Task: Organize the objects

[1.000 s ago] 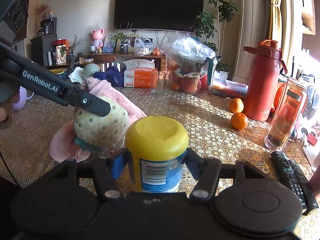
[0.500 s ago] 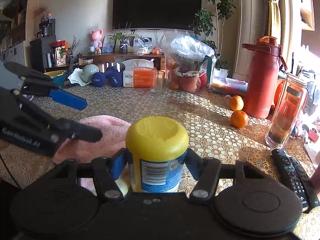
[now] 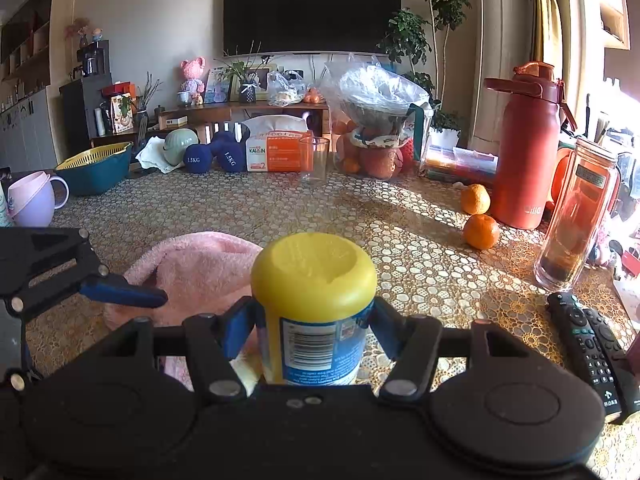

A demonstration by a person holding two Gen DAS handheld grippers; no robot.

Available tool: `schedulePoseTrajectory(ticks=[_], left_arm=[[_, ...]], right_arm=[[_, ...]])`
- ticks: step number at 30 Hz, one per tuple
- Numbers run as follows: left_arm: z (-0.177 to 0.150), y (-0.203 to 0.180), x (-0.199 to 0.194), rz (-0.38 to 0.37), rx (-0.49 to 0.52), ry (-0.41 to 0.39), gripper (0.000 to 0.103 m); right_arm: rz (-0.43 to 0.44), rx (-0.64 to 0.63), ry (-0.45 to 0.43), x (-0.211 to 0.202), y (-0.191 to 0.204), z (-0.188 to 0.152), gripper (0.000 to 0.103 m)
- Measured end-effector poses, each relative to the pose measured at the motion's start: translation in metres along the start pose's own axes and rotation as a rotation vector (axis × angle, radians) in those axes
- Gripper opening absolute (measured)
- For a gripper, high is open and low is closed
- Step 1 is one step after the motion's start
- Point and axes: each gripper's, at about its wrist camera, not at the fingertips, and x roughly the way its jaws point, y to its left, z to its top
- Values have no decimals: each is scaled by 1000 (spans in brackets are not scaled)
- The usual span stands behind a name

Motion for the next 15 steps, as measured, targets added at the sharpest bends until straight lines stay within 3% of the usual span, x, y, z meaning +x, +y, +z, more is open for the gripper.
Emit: schedulePoseTrajectory(ticks=[6, 15], left_arm=[[-2, -4, 15, 46, 14, 21, 81], [-1, 5, 20, 15, -24, 9, 81]], right_arm=[[-1, 2, 0, 0, 1, 0, 62], [-7, 17, 4, -1, 2, 1, 62]])
